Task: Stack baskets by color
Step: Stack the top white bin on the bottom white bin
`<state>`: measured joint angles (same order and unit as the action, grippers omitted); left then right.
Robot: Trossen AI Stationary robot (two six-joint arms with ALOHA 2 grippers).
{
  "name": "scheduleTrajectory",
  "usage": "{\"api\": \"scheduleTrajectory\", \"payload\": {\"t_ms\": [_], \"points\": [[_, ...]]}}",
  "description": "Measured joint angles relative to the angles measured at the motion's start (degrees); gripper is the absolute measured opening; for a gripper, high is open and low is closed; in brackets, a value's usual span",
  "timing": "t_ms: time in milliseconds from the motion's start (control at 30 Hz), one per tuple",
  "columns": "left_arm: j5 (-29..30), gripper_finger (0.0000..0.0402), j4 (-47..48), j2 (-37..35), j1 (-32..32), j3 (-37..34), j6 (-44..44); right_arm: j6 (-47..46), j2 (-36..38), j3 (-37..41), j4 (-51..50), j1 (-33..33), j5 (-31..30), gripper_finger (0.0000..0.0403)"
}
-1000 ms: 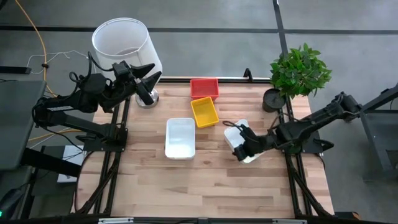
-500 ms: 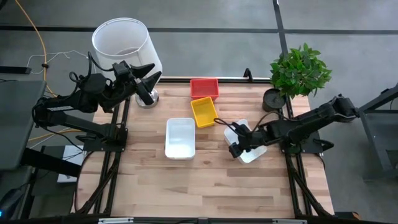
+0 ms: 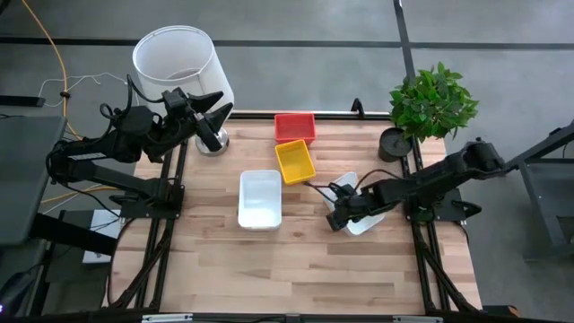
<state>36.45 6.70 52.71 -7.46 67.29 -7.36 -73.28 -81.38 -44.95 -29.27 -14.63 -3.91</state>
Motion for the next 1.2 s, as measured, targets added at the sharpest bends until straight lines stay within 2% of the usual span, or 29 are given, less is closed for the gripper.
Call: {"api": "scheduleTrajectory", "payload": {"t_ms": [133, 233, 300, 400, 467, 600, 733, 900, 1000, 1067, 1200], "points": [[0.0, 0.022, -0.02, 0.0, 0.0, 0.0, -0.02, -2.91, -3.64, 0.0, 0.9, 0.0, -0.49, 0.0214], [-0.01, 0.022, -0.02, 0.0, 0.01, 0.0, 0.0, -4.9, -4.67, 0.0, 0.96, 0.0, -1.2, 0.0192], [-0.01, 0.022, -0.03, 0.0, 0.0, 0.0, 0.0, -5.17, -4.62, -0.1, 0.81, 0.0, -1.5, 0.0154], [0.0, 0.022, -0.02, 0.0, 0.0, 0.0, 0.0, -2.22, -3.57, -3.05, -2.88, -0.02, -2.27, 0.0052], [0.0, 0.022, -0.03, 0.0, 0.0, 0.0, 0.02, 1.99, -2.68, -6.52, -5.39, -0.02, -3.26, 0.0016], [0.0, 0.022, 0.01, 0.0, 0.0, 0.0, 2.04, 8.68, -2.53, -15.7, -12.33, 1.35, -2.9, 0.0007], [0.0, 0.022, 0.03, 0.0, 0.0, 0.0, 5.57, 14.23, -2.62, -24.71, -11.88, 2.81, -3.16, 0.0002], [-0.02, 0.022, 3.02, -1.84, 0.0, -0.04, 10.54, 13.64, -5.0, -34.18, -12.79, 3.62, -4.26, 0.0], [-0.72, 0.022, 7.14, -3.75, 0.0, -0.04, 12.11, 11.76, -10.7, -43.0, -14.27, 2.11, -5.11, 0.0], [-2.87, 0.022, 9.24, -5.06, -0.08, -0.04, 12.82, 10.16, -16.77, -51.24, -19.45, 0.65, -6.41, 0.0], [-10.81, 0.022, 11.62, -7.26, -1.05, -0.04, 13.6, 3.55, -30.8, -71.1, -32.45, -0.85, -11.7, 0.0]]}}
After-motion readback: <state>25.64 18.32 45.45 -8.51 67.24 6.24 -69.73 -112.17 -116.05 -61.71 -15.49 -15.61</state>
